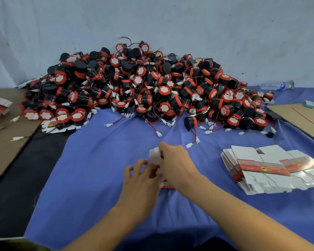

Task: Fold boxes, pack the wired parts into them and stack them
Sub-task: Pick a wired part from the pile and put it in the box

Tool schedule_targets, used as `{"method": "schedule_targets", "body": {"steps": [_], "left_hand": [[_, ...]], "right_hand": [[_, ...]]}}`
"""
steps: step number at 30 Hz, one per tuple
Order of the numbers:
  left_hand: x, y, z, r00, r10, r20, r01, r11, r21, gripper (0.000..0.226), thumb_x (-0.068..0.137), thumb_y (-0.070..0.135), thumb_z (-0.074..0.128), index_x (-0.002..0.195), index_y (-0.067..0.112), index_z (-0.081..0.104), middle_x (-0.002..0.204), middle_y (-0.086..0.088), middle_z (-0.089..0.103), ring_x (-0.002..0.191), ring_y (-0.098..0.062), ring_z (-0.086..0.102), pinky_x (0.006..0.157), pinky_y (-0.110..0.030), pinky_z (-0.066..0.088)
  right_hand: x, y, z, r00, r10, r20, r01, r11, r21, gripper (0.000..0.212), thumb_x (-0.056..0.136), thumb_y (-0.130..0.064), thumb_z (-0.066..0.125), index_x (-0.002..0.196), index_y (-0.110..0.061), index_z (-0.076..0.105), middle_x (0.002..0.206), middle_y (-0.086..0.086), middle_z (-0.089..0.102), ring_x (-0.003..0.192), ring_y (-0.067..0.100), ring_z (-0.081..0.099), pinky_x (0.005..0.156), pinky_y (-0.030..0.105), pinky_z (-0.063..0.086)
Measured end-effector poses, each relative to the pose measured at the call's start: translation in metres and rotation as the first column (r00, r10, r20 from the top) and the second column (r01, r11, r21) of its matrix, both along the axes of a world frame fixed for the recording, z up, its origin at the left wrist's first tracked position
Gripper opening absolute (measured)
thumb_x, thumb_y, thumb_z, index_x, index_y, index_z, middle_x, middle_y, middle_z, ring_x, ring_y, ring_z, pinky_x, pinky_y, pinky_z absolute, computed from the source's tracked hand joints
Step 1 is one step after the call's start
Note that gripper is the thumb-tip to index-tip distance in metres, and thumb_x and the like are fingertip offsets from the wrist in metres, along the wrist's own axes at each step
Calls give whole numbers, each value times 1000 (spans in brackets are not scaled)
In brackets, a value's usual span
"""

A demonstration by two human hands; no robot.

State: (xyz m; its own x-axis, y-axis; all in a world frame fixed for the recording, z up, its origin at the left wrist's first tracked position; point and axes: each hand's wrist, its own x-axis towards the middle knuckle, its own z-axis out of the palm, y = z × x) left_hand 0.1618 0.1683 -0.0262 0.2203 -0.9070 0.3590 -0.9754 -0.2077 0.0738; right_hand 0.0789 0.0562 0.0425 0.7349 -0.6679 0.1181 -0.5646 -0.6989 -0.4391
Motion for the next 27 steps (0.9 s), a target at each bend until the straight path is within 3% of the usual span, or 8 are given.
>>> {"method": "schedule_targets", "body": {"steps": [2,5,7,12,15,19,23,27], "left_hand": [[-1,4,-4,1000,27,-11,-27,1000,7,65,57,7,77,109,42,58,123,7,58,120,-34,53,85,-49,40],[-3,10,-7,998,45,-32,-45,999,1,67,61,11,80,114,44,54,133,8,55,125,-33,50,84,-49,42],[-5,12,-8,997,57,-52,-57,998,-6,61,66,18,83,114,43,54,134,8,56,128,-33,48,83,-49,45],[-12,17,-15,988,83,-127,-86,996,-16,46,79,21,80,116,44,64,146,6,52,136,-35,46,86,-45,48],[-13,17,-19,987,62,-150,-68,997,-39,40,82,18,79,113,40,68,149,2,50,137,-39,45,85,-46,50],[-8,16,-29,979,8,-203,-33,992,-124,37,83,12,77,115,31,70,148,-4,50,136,-42,43,87,-52,50],[-3,13,-41,977,-132,-168,79,954,-289,31,87,4,66,108,25,71,145,-3,43,142,-25,22,102,-48,45],[-1,14,-51,953,-103,-284,38,973,-226,32,90,7,67,114,27,69,159,-6,26,144,-41,23,104,-49,46]], "right_hand": [[2,6,-4,999,41,0,-41,999,4,20,86,-5,51,77,-18,38,84,3,45,70,25,42,50,27,27],[1,11,-8,997,75,-33,-79,987,-140,4,92,-15,50,89,-17,48,85,-2,43,79,25,43,55,28,23],[2,11,-11,996,62,-65,-75,971,-226,7,92,-17,51,94,-21,46,84,-2,40,81,26,43,58,29,22],[2,9,-18,999,-4,32,5,998,-56,18,89,-8,47,86,-20,35,78,-3,36,65,22,39,48,26,19],[1,11,-23,997,7,80,-10,999,39,7,83,-11,43,80,-16,39,84,-2,46,61,11,41,44,22,27],[4,17,-33,999,12,48,-11,1000,-15,9,88,-15,46,87,-16,55,84,-1,61,69,22,52,55,32,44],[11,15,-37,992,-69,110,67,998,20,5,92,-17,50,90,-20,53,79,-4,59,74,20,54,55,31,37],[17,17,-34,990,-51,134,49,999,17,6,90,-17,47,85,-19,49,70,-4,54,65,20,47,50,32,33]]}}
